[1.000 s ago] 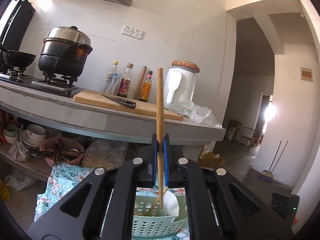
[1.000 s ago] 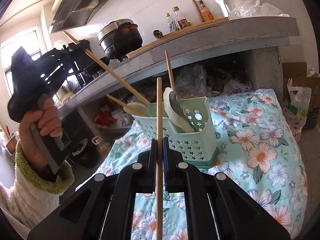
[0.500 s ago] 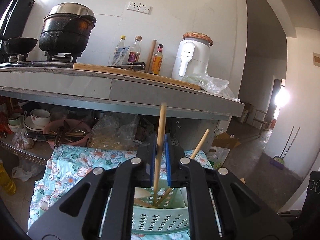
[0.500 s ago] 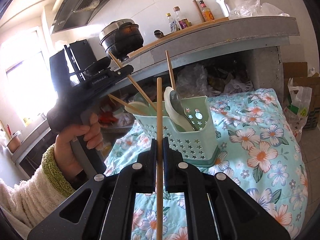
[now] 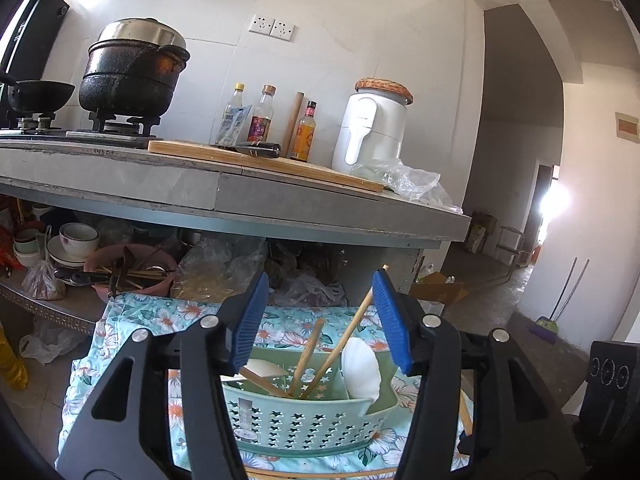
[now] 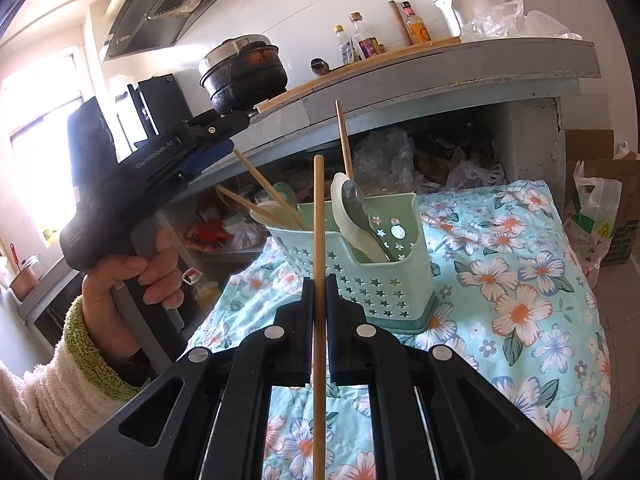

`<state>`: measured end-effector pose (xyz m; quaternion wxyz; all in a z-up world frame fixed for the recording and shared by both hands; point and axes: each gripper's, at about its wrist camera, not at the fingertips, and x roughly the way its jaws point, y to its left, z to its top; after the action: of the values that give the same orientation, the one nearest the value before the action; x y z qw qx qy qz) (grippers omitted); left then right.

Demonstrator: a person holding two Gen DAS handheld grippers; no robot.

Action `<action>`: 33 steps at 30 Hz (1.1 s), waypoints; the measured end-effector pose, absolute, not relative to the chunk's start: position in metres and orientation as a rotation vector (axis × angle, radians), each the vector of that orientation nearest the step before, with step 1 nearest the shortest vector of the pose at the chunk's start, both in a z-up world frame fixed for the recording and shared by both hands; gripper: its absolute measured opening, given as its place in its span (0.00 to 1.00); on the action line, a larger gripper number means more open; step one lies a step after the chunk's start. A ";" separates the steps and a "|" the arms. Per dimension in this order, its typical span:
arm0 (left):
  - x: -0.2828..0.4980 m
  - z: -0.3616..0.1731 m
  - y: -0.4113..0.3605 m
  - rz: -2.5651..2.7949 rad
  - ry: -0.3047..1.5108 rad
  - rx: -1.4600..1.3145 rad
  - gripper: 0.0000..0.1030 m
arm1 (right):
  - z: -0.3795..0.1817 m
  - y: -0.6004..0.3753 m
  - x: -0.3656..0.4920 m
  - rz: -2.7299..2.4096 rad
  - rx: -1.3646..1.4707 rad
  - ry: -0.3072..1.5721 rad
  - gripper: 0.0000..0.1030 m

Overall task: Organize utensils
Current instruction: 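Lower the right gripper's chopstick into the holder and open the right gripper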

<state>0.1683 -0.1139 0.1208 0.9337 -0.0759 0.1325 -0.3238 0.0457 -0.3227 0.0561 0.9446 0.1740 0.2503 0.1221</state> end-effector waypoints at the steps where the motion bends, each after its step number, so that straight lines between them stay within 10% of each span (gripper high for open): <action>1: 0.165 0.123 -0.111 -0.664 0.268 -0.157 0.55 | 0.057 -0.323 0.046 0.249 0.351 0.508 0.06; 11: 0.128 0.102 -0.076 -0.603 0.379 -0.096 0.81 | 0.081 -0.319 0.053 0.273 0.305 0.449 0.06; 33: 0.100 0.010 -0.004 -0.429 0.564 -0.177 0.84 | 0.168 -0.295 0.150 0.242 0.266 0.163 0.06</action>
<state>0.1004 -0.0039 0.0103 0.9341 -0.0864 0.2756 -0.2096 0.1502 -0.2945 0.1678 0.9806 0.1324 0.0811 0.1200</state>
